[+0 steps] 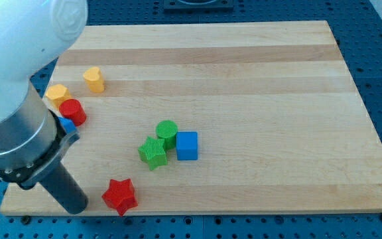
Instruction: Slide the red star slightly right
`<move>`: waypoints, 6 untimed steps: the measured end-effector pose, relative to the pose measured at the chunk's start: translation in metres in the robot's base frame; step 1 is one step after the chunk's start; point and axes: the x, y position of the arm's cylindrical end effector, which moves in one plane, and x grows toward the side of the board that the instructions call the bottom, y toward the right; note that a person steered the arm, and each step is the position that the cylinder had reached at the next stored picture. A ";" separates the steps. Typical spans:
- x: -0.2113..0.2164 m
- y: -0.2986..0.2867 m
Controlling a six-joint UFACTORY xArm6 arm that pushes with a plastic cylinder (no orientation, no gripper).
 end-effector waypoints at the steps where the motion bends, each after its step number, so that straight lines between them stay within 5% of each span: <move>1: -0.001 0.019; 6: -0.001 0.248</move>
